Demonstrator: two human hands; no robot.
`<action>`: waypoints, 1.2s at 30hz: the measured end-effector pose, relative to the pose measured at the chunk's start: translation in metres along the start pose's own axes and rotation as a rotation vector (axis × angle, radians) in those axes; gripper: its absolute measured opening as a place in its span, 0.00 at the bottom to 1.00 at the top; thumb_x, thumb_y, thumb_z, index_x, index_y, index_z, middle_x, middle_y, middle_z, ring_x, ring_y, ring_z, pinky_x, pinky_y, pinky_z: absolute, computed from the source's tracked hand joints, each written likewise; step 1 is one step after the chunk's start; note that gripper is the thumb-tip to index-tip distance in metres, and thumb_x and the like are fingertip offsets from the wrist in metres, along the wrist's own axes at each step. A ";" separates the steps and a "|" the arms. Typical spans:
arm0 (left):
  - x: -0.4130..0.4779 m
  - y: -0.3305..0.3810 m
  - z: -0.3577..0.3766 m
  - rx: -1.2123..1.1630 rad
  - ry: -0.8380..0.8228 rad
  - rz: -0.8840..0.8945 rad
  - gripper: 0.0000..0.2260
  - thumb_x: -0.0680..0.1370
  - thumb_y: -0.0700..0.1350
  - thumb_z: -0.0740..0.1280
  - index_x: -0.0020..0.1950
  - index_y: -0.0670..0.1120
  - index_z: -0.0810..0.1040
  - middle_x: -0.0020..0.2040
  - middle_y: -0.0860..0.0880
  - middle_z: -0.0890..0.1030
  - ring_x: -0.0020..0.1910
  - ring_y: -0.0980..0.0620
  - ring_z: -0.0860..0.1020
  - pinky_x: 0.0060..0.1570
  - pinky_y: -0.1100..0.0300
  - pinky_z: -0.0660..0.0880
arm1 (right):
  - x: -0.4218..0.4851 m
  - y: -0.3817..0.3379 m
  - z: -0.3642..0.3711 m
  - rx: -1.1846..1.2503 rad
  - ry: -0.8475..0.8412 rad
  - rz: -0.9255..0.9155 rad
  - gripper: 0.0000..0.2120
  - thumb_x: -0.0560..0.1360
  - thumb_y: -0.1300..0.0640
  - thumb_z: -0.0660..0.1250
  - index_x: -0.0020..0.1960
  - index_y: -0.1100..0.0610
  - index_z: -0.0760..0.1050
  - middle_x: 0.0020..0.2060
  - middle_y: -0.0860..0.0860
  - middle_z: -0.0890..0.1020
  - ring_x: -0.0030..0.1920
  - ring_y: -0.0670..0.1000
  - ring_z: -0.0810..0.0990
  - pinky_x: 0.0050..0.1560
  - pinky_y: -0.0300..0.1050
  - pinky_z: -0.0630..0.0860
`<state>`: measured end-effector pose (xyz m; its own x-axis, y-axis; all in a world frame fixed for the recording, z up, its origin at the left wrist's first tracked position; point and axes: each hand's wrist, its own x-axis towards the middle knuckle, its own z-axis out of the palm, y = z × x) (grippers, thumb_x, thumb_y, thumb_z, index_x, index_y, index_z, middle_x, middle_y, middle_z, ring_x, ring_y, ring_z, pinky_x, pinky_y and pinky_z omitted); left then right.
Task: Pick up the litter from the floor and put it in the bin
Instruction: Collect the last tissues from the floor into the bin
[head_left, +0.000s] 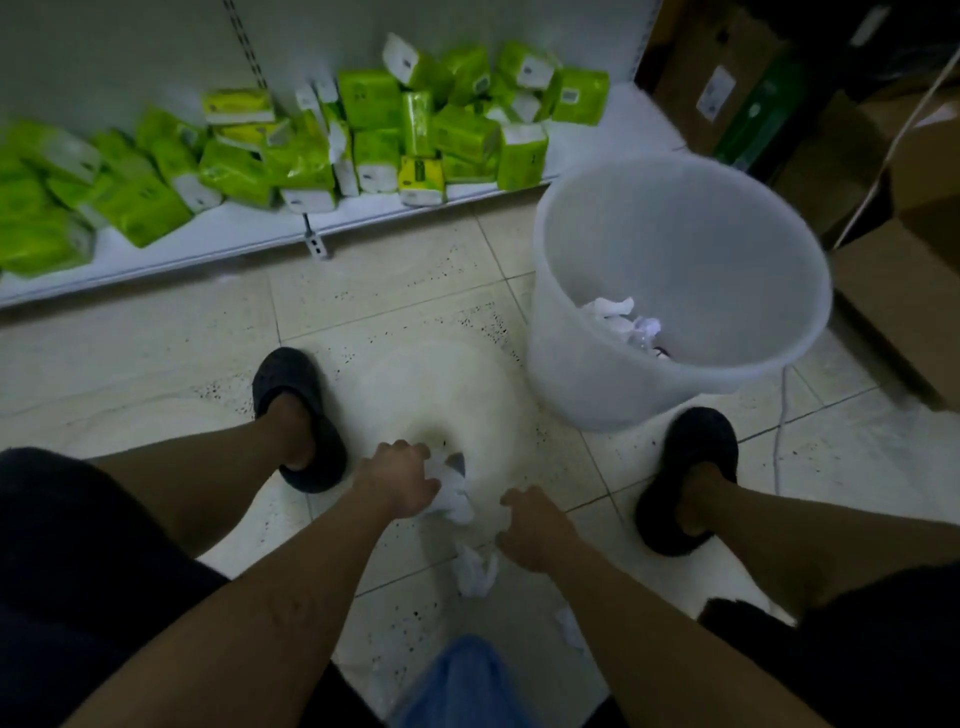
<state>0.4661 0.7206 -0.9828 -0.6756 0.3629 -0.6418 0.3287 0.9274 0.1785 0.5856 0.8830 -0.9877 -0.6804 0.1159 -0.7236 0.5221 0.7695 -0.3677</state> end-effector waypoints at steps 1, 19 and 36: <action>0.007 -0.004 0.006 -0.004 -0.029 -0.011 0.26 0.78 0.57 0.61 0.73 0.49 0.64 0.70 0.44 0.70 0.68 0.43 0.68 0.64 0.48 0.70 | 0.007 0.001 0.011 0.004 -0.043 0.001 0.25 0.77 0.52 0.63 0.71 0.56 0.63 0.68 0.57 0.66 0.66 0.57 0.69 0.66 0.48 0.68; 0.144 -0.036 0.094 -0.259 -0.117 -0.077 0.18 0.77 0.45 0.63 0.68 0.47 0.73 0.75 0.43 0.62 0.72 0.42 0.63 0.68 0.48 0.67 | 0.179 -0.004 0.071 -0.152 -0.148 -0.131 0.30 0.78 0.51 0.60 0.77 0.52 0.52 0.77 0.58 0.46 0.75 0.58 0.53 0.73 0.55 0.57; 0.130 -0.046 0.101 -0.499 0.101 -0.179 0.07 0.75 0.40 0.66 0.53 0.45 0.78 0.53 0.43 0.77 0.46 0.49 0.75 0.43 0.60 0.71 | 0.158 0.009 0.060 -0.031 0.074 -0.088 0.15 0.79 0.59 0.56 0.63 0.61 0.73 0.60 0.57 0.76 0.60 0.56 0.74 0.59 0.46 0.71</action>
<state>0.4298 0.7161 -1.1493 -0.7607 0.1794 -0.6239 -0.1339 0.8971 0.4211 0.5136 0.8704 -1.1403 -0.7597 0.0925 -0.6437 0.4435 0.7977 -0.4088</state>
